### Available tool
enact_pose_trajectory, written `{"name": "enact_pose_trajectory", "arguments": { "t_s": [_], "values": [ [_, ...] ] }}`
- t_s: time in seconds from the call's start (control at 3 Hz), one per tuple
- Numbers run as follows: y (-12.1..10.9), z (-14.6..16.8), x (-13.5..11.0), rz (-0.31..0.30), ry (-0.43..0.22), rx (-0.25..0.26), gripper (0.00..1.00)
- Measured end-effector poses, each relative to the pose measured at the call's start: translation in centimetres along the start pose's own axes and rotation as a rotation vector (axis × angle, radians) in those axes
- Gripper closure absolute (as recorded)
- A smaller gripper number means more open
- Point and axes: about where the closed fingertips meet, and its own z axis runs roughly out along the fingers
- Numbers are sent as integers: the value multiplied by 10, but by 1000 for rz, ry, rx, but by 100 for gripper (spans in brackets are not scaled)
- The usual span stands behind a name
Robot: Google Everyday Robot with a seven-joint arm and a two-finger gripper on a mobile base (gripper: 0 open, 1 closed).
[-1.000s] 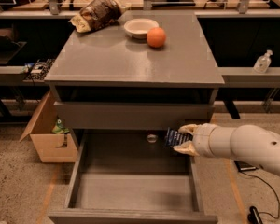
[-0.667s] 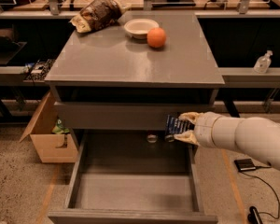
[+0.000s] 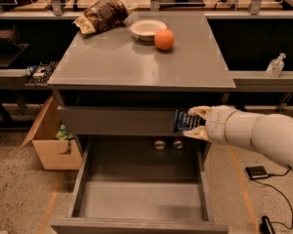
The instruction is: Pick rxbar blueberry from middle drawer and place on counter
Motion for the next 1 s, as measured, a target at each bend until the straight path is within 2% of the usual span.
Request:
{"name": "enact_pose_trajectory", "arguments": {
  "t_s": [0.33, 0.67, 1.0],
  "values": [
    [-21, -10, -14, -52, -16, 30, 100],
    [-54, -9, -33, -142, -33, 36, 100],
    [-87, 1, -55, -235, -33, 10, 100]
  ]
}}
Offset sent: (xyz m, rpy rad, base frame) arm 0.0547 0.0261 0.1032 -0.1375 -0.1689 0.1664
